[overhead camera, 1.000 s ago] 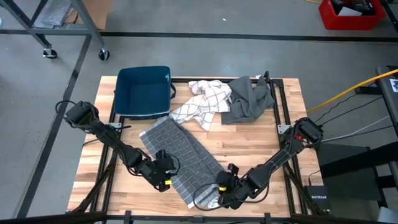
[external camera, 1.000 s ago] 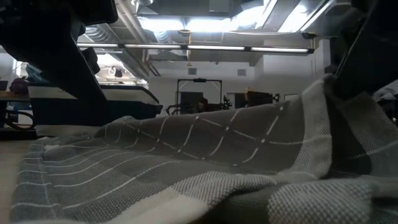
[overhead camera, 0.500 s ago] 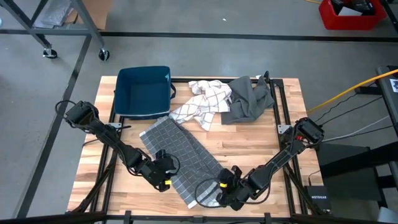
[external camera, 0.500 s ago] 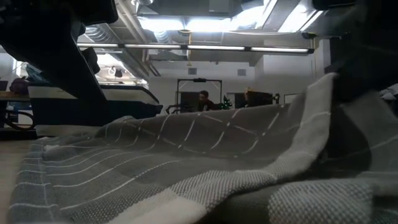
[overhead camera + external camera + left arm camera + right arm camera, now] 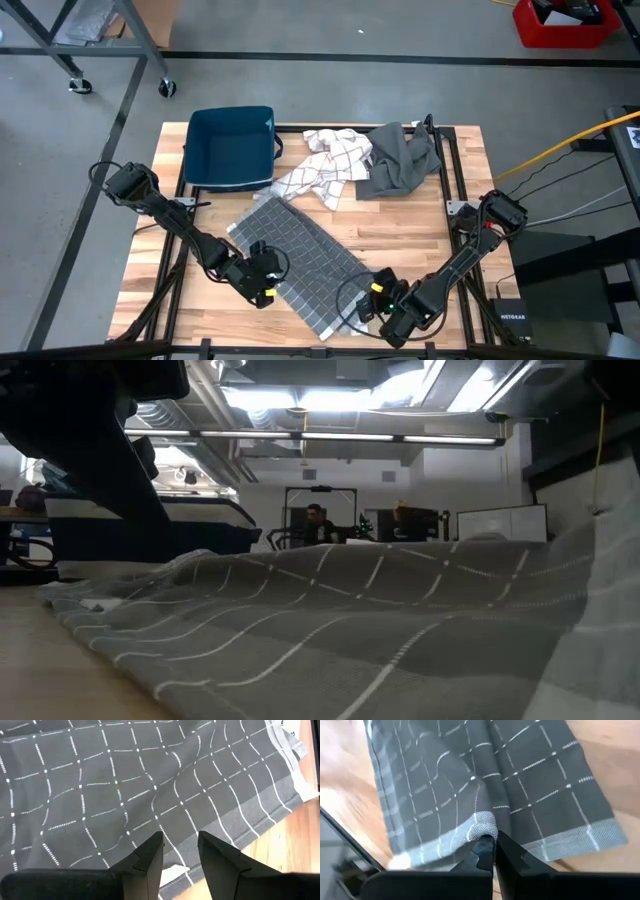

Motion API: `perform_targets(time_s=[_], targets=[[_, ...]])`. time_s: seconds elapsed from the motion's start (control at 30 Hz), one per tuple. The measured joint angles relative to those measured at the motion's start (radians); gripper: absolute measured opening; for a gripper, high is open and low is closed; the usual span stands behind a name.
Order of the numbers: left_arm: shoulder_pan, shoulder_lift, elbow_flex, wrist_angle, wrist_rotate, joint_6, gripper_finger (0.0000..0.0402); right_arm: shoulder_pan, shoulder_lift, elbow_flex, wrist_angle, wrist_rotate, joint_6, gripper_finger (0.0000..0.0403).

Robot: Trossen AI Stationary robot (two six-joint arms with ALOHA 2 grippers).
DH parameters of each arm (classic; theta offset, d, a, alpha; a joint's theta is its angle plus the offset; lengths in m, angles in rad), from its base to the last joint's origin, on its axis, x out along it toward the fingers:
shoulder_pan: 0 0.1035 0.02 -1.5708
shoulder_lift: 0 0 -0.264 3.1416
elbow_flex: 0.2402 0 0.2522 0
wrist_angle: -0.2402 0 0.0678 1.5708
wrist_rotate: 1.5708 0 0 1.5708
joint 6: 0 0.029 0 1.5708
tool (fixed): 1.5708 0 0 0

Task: Fold towel
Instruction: Fold the gray patterned towel

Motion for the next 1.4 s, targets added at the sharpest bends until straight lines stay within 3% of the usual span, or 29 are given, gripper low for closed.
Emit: perform_targets(time_s=[0.2,0.4,0.57,0.7,0.8,0.97,1.03,1.4], targets=[[0.0,0.0,0.0,0.0,0.0,-0.003,0.0115,0.008,0.0,0.0,-0.023,0.057,0.241,0.0005],[0.0,0.0,0.0,0.0,0.001,-0.03,0.0115,0.008,0.0,0.0,-0.031,0.076,0.272,0.0003],[0.0,0.0,0.0,0.0,0.004,-0.039,0.0115,-0.003,-0.001,0.0,-0.066,0.186,0.29,0.0003],[0.0,0.0,0.0,0.0,0.005,-0.039,0.0115,-0.015,-0.009,0.0,-0.085,0.181,0.288,0.0003],[0.0,0.0,0.0,0.0,0.004,-0.038,0.0115,-0.013,-0.031,0.0,-0.142,0.095,0.286,0.0002],[0.0,0.0,0.0,-0.001,0.005,-0.037,0.0115,-0.012,-0.033,0.0,-0.283,-0.227,0.257,0.0004],[0.0,0.0,0.0,-0.002,0.005,-0.037,0.0115,-0.012,-0.031,0.0,-0.31,-0.305,0.244,0.0004],[0.001,0.0,0.0,-0.004,0.005,-0.041,0.0115,-0.012,-0.03,0.0,-0.334,-0.338,0.162,0.0005]])
